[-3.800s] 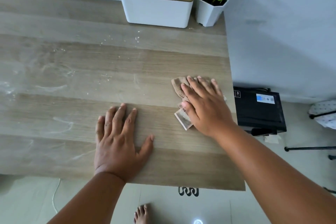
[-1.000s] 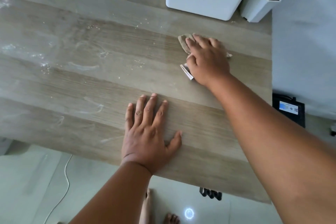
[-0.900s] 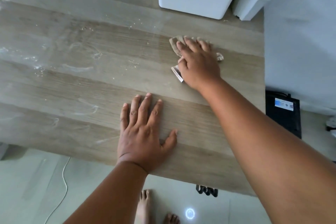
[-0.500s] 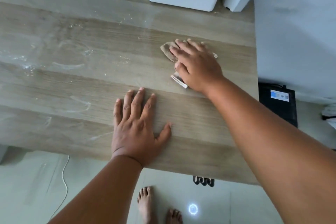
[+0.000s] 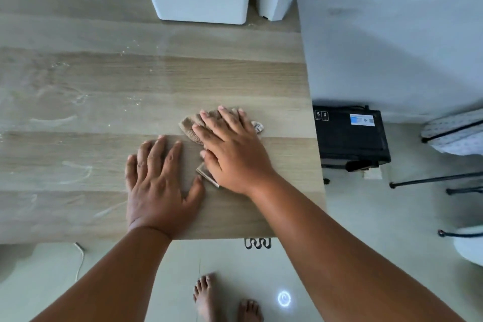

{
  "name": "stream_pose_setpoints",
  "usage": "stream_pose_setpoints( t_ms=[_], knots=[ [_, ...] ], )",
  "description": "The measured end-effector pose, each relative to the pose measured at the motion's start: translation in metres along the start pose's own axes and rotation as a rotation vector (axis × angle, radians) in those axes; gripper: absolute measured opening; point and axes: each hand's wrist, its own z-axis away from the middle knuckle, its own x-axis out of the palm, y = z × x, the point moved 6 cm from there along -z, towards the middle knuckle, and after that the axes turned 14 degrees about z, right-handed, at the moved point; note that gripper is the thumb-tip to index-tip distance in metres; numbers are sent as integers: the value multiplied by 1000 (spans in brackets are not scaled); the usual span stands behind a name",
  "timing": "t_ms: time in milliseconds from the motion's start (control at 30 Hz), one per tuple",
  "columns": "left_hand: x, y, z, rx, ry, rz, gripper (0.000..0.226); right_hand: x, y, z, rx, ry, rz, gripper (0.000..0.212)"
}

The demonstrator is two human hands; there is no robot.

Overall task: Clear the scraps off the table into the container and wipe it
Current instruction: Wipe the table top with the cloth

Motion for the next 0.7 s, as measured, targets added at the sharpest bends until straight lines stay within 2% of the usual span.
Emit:
stream_pose_setpoints(
  t_ms=[100,200,333,433,567,700],
  knots=[
    [-1,2,0,-2,-8,8,82,-6,4,18,47,33,-76,60],
    [-1,6,0,-7,-19,10,84,-5,23,58,225,41,-123,68],
    [-4,6,1,-6,-19,17,84,3,38,116,471,-74,19,77],
    [-4,8,1,-6,-21,17,83,7,35,125,478,-155,115,81],
    [-4,5,1,-10,-12,1,84,5,34,117,479,-199,126,86],
    [-5,7,2,-3,-4,-6,84,4,34,118,488,-189,133,87]
  ],
)
